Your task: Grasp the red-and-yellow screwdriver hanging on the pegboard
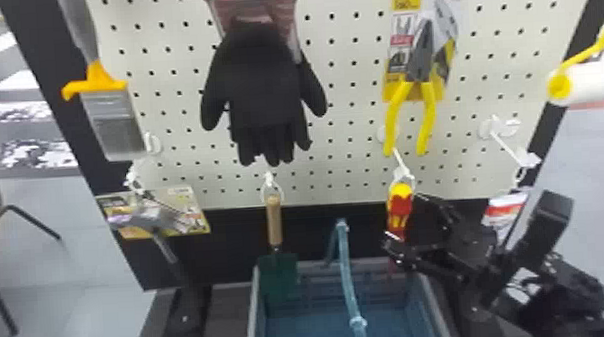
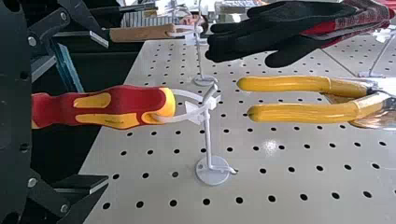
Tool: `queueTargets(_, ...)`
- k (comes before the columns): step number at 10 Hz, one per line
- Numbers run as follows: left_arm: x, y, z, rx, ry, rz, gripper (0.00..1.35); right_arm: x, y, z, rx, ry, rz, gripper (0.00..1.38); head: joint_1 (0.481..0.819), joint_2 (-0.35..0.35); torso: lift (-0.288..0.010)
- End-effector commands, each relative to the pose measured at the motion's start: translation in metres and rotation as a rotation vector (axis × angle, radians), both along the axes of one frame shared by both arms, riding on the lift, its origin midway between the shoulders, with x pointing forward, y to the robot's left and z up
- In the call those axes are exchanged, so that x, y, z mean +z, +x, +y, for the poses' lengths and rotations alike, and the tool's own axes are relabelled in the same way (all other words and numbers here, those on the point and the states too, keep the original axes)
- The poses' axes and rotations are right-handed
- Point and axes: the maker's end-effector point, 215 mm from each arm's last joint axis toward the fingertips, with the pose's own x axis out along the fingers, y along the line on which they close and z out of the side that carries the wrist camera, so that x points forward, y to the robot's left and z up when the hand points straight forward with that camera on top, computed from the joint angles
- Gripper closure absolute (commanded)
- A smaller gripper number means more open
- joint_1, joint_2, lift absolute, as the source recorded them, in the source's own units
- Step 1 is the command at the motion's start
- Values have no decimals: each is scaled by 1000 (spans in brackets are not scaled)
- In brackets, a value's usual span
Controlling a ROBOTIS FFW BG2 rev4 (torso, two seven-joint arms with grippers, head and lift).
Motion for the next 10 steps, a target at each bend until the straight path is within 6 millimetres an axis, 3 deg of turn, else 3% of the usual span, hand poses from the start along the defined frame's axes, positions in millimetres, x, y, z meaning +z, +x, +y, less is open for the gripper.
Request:
queueTargets(1, -1, 0, -1, -2, -2, 1, 510, -1, 5, 13, 27, 12, 6, 263, 549, 0, -100)
queueTargets(3, -3, 0, -1, -3, -2, 5, 510, 0, 8, 25, 52, 17, 6, 263, 549, 0, -100)
queueTargets(6, -3, 0, -2, -4, -2, 6, 510, 9, 8, 26, 57, 11, -14, 315, 549, 0, -100)
queueTargets(8, -7, -2, -1, -4, 1, 16, 510, 6, 6, 25, 54, 3, -5, 618, 549, 0, -100)
queueTargets(9, -7, -2, -2, -6, -2, 17, 510, 5, 4, 26, 54, 1, -3, 654, 549, 0, -100)
queueTargets(10, -7, -2, -1, -5, -1, 17, 510, 5, 3, 25, 48, 0, -2, 803, 549, 0, -100)
